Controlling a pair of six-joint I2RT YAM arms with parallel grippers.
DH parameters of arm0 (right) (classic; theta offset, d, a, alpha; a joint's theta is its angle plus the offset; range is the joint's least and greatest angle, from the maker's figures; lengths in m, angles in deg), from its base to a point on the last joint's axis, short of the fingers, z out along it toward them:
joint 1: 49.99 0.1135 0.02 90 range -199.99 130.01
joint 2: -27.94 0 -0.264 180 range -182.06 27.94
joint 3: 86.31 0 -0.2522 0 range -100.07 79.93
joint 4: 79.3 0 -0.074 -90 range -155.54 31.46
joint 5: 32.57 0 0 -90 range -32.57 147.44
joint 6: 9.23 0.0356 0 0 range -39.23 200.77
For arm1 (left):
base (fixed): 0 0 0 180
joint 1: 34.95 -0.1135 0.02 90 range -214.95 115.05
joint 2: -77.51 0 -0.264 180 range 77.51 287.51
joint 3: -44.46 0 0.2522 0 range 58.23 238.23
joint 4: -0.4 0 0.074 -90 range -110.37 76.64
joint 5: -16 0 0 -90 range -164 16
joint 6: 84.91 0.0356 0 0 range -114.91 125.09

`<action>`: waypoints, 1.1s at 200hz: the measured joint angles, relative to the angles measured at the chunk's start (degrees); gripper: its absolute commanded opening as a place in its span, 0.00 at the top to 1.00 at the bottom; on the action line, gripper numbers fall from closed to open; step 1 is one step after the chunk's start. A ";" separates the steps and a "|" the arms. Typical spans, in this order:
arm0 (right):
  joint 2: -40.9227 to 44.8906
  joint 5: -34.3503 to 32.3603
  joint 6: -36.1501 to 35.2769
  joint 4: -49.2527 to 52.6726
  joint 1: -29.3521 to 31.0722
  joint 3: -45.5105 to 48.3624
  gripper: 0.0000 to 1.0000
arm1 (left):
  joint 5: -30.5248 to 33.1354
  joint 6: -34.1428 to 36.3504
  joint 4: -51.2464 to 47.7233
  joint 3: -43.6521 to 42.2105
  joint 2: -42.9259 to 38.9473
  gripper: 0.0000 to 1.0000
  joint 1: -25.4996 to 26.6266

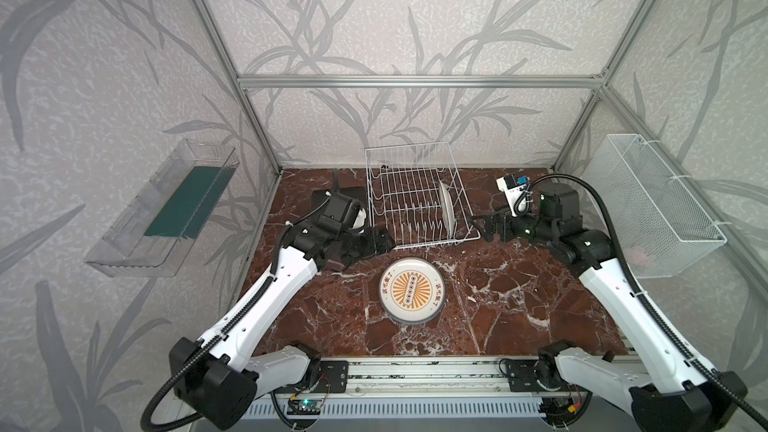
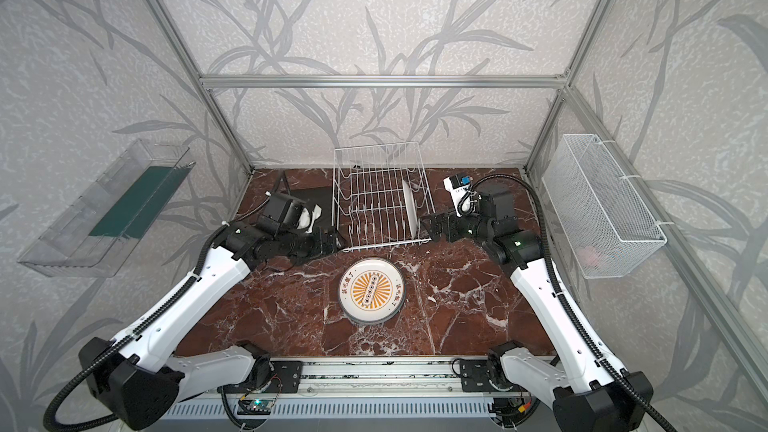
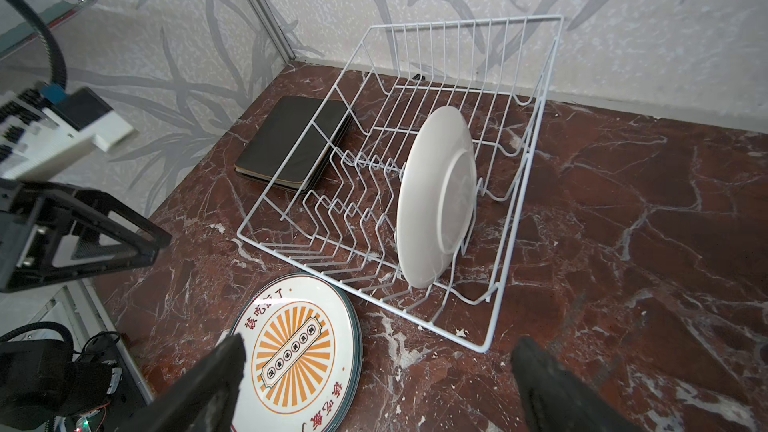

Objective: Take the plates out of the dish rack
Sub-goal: 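Reach the left gripper up into the rack toward the last plate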

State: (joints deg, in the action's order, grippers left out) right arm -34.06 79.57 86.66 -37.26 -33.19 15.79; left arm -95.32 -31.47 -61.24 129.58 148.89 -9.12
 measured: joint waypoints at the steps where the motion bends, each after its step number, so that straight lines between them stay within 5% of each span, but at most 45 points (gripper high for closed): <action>1: 0.02 -0.09 0.00 0.02 0.00 0.00 0.01 | -0.02 0.04 0.00 0.26 0.17 0.10 0.00; 116: 1.44 -7.80 -0.44 5.09 0.00 0.66 0.01 | -2.82 8.92 1.01 38.01 34.86 0.33 2.73; 192: 3.56 -10.62 -1.97 5.97 -0.04 1.68 0.01 | -4.00 9.94 -2.82 57.31 53.86 0.40 7.63; 220: 3.56 -11.17 -2.78 5.97 -0.26 1.70 0.01 | -3.67 9.77 -4.37 61.66 58.07 0.50 8.37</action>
State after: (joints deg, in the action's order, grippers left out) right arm -30.50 68.40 83.88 -31.30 -33.45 17.50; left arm -98.99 -21.70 -65.61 191.24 206.96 -0.75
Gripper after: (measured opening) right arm 0.991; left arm 0.544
